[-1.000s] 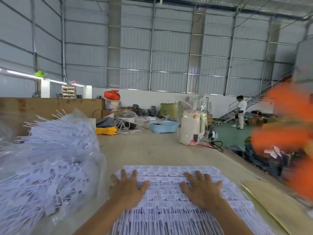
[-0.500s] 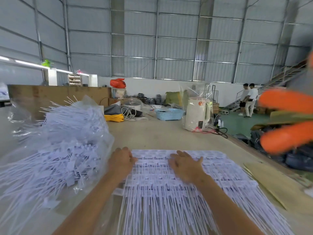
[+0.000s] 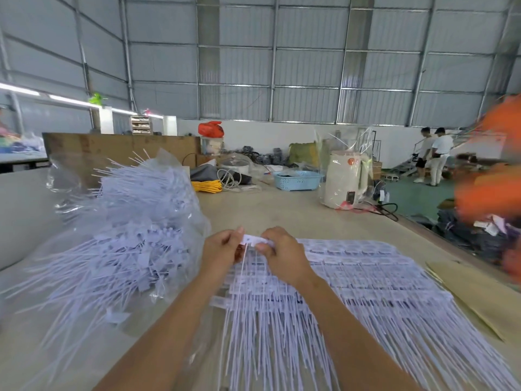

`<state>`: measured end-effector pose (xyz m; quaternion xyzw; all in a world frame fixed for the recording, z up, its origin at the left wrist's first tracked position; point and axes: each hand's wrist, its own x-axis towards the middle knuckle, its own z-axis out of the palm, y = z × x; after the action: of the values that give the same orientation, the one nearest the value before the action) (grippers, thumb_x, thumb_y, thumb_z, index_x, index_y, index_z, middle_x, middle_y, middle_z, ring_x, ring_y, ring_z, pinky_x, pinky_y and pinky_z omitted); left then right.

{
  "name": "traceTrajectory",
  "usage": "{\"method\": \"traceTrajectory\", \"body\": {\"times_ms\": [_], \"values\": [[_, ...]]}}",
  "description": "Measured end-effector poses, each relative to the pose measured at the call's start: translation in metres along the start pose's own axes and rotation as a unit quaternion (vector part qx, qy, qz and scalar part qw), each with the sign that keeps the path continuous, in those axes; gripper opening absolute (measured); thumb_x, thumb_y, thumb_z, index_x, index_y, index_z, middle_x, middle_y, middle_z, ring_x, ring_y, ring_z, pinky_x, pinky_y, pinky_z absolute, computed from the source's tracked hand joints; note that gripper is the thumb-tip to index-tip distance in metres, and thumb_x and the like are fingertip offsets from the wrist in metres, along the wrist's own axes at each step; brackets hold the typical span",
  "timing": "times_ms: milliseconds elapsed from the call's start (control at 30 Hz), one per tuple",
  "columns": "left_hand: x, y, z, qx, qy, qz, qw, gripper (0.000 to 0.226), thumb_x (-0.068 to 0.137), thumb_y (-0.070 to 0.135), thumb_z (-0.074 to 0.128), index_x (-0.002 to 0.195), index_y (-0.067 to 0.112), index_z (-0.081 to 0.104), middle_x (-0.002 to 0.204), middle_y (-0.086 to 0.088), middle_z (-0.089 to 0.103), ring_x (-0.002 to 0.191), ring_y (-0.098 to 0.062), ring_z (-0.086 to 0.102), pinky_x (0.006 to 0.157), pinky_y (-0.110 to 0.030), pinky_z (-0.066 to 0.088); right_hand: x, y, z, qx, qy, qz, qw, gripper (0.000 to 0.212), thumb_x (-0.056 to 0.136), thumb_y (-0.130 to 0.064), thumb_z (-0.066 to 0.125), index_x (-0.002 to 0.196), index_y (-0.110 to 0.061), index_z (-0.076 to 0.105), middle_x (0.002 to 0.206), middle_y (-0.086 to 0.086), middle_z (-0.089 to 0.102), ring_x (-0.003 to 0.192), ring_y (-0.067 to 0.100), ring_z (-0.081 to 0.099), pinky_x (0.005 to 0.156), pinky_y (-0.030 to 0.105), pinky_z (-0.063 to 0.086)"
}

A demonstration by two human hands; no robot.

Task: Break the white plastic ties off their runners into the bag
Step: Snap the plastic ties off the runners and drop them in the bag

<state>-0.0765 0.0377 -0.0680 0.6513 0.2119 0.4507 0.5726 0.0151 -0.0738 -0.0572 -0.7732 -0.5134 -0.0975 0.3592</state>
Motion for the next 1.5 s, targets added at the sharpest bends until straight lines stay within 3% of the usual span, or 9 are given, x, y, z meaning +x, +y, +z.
{"method": "traceTrajectory", "body": {"times_ms": [133, 233, 600, 733, 867, 1000, 1167, 1367, 1500], "values": [[-0.006, 0.011, 0.003, 0.021, 0.000, 0.053, 0.998, 0.028, 0.095, 0.024, 0.056, 0.071, 0.012, 0.063, 0.061, -0.008, 0.061, 0.055, -0.015, 0.057, 0.057, -0.030, 0.050, 0.000, -0.005, -0.008, 0.021, -0.032, 0.002, 0.999, 0.026, 0.097, -0.032, 0.047, 0.102, -0.009, 0.058, 0.092, 0.013, 0.063, 0.086, 0.031, 0.056, 0.077, 0.041, 0.046], [-0.010, 0.011, 0.007, 0.017, -0.038, 0.019, 0.999, 0.032, 0.097, 0.027, 0.052, 0.076, 0.005, 0.060, 0.051, -0.007, 0.058, 0.038, -0.014, 0.052, 0.040, -0.020, 0.042, -0.004, -0.006, -0.007, 0.006, -0.026, -0.010, 1.000, 0.022, 0.097, -0.030, 0.047, 0.092, -0.011, 0.056, 0.089, 0.010, 0.063, 0.087, 0.032, 0.057, 0.075, 0.041, 0.046], [-0.006, 0.016, 0.010, 0.112, -0.050, 0.030, 0.992, 0.041, 0.089, 0.024, 0.065, 0.056, 0.013, 0.043, 0.040, 0.000, 0.045, 0.038, -0.016, 0.038, 0.047, -0.025, 0.032, -0.011, -0.007, -0.006, -0.018, 0.018, -0.035, 0.999, 0.024, 0.093, -0.031, 0.054, 0.082, -0.011, 0.062, 0.077, 0.006, 0.063, 0.076, 0.028, 0.057, 0.069, 0.038, 0.046], [0.006, 0.017, -0.013, 0.093, -0.029, -0.095, 0.991, 0.039, 0.086, 0.019, 0.068, 0.057, 0.013, 0.043, 0.037, 0.003, 0.038, 0.031, -0.012, 0.032, 0.044, -0.021, 0.029, -0.010, -0.002, -0.021, -0.114, 0.058, -0.061, 0.990, 0.023, 0.095, -0.034, 0.050, 0.083, -0.017, 0.061, 0.081, -0.002, 0.058, 0.079, 0.023, 0.058, 0.080, 0.035, 0.042], [0.009, 0.016, -0.030, -0.088, -0.067, -0.177, 0.978, 0.028, 0.095, 0.023, 0.056, 0.069, 0.011, 0.051, 0.037, 0.007, 0.035, 0.026, -0.006, 0.028, 0.033, -0.010, 0.022, -0.008, 0.009, -0.047, 0.032, 0.170, 0.007, 0.985, 0.018, 0.092, -0.031, 0.058, 0.094, -0.017, 0.068, 0.094, -0.004, 0.065, 0.089, 0.021, 0.061, 0.088, 0.044, 0.045], [-0.008, 0.019, 0.015, -0.063, -0.078, -0.048, 0.994, 0.021, 0.099, 0.024, 0.048, 0.084, 0.019, 0.062, 0.052, 0.001, 0.057, 0.041, -0.008, 0.050, 0.044, -0.020, 0.039, -0.010, -0.009, -0.034, 0.078, 0.077, -0.042, 0.993, 0.013, 0.090, -0.024, 0.060, 0.095, -0.013, 0.065, 0.089, -0.001, 0.060, 0.086, 0.019, 0.055, 0.079, 0.034, 0.043], [-0.019, 0.020, 0.027, -0.099, -0.167, -0.097, 0.976, 0.052, 0.096, 0.057, 0.032, 0.089, 0.018, 0.067, 0.073, -0.003, 0.068, 0.065, -0.013, 0.060, 0.062, -0.029, 0.046, -0.010, -0.013, -0.028, 0.109, 0.072, -0.071, 0.989, 0.021, 0.087, -0.017, 0.064, 0.104, -0.007, 0.058, 0.099, 0.004, 0.053, 0.092, 0.014, 0.049, 0.079, 0.023, 0.038], [-0.029, 0.022, 0.030, -0.087, -0.153, -0.053, 0.983, 0.017, 0.097, 0.017, 0.052, 0.087, 0.014, 0.065, 0.064, 0.000, 0.065, 0.055, -0.009, 0.062, 0.050, -0.023, 0.050, -0.012, 0.003, -0.029, 0.060, 0.033, -0.037, 0.997, 0.052, 0.076, -0.021, 0.075, 0.122, -0.010, 0.054, 0.117, 0.004, 0.050, 0.107, 0.016, 0.048, 0.093, 0.028, 0.041], [-0.026, 0.023, 0.027, -0.103, -0.119, -0.038, 0.987, 0.020, 0.100, 0.016, 0.046, 0.090, 0.012, 0.064, 0.058, -0.001, 0.058, 0.046, -0.010, 0.050, 0.043, -0.020, 0.040, -0.011, 0.015, -0.036, 0.038, -0.005, 0.024, 0.999, 0.027, 0.089, -0.040, 0.057, 0.106, -0.019, 0.062, 0.094, -0.003, 0.062, 0.089, 0.016, 0.056, 0.083, 0.035, 0.045]]}}
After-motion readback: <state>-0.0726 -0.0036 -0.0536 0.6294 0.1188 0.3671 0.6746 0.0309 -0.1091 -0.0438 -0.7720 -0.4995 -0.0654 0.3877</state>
